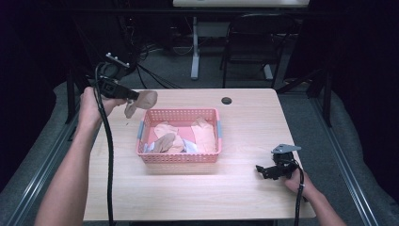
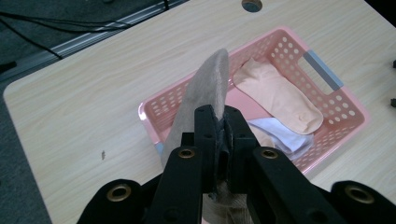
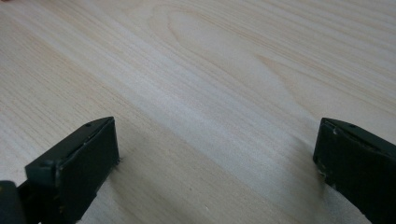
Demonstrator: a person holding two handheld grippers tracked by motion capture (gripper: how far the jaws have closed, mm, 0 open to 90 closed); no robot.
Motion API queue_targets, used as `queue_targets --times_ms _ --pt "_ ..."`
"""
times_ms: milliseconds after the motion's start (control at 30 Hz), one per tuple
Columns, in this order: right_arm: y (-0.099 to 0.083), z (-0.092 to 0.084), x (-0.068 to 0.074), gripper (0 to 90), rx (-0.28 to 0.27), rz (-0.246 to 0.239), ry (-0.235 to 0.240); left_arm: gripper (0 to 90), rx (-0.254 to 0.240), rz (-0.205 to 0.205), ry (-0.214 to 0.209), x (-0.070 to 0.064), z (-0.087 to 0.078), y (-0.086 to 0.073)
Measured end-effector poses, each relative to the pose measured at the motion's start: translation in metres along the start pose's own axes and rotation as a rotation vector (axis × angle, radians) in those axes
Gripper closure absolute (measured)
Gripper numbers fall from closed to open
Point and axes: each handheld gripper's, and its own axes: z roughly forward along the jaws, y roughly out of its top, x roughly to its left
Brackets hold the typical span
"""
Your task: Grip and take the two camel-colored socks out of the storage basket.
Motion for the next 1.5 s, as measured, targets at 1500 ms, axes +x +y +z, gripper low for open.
queue_targets --times_ms 1500 --pt "0.000 0.000 0.001 0.0 0.000 0.005 -0.001 85.8 0.133 -0.215 0.121 0.080 0.012 -0.109"
